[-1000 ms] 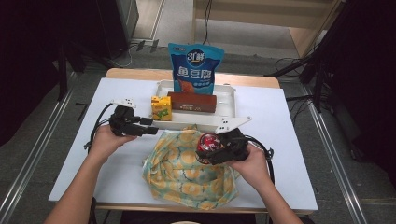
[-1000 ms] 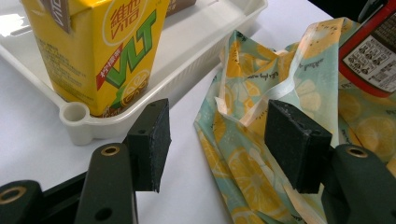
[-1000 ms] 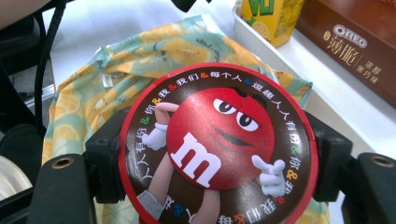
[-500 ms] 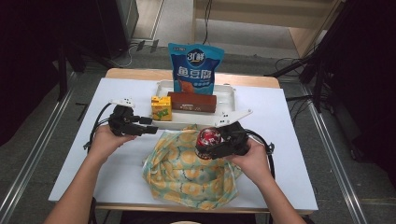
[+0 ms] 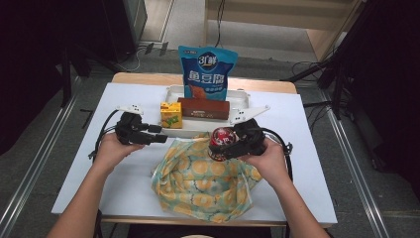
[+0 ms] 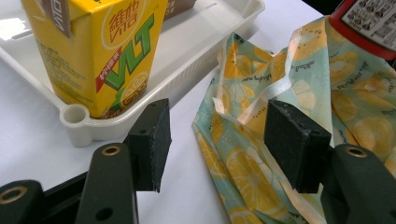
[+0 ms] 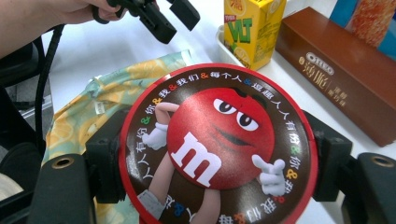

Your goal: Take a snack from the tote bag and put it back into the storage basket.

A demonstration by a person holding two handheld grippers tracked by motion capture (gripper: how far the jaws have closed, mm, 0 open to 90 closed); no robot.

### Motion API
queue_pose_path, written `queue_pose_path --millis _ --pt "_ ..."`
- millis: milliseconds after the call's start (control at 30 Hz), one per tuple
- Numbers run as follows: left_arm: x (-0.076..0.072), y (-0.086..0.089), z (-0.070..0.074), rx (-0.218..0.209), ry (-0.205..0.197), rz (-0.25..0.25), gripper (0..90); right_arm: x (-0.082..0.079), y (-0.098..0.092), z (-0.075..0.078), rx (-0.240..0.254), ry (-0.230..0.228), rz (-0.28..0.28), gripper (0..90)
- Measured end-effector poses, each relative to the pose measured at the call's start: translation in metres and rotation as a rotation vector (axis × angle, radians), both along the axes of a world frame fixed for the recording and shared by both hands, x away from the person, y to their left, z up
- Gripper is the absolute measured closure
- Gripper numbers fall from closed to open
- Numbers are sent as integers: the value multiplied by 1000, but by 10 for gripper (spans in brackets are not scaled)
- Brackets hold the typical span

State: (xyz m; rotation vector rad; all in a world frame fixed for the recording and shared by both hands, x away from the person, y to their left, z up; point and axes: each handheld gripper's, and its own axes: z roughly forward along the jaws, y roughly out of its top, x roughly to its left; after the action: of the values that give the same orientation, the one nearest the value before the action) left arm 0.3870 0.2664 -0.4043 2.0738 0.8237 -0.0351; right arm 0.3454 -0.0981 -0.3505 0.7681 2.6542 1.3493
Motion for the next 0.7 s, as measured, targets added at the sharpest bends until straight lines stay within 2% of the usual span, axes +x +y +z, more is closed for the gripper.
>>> queue_pose_path --millis 400,700 --pt "0 1 0 -1 -1 0 415 11 -5 13 0 -9 -23 266" --pt "-2 0 2 -5 -12 -4 416 20 -8 16 5 -22 -30 266"
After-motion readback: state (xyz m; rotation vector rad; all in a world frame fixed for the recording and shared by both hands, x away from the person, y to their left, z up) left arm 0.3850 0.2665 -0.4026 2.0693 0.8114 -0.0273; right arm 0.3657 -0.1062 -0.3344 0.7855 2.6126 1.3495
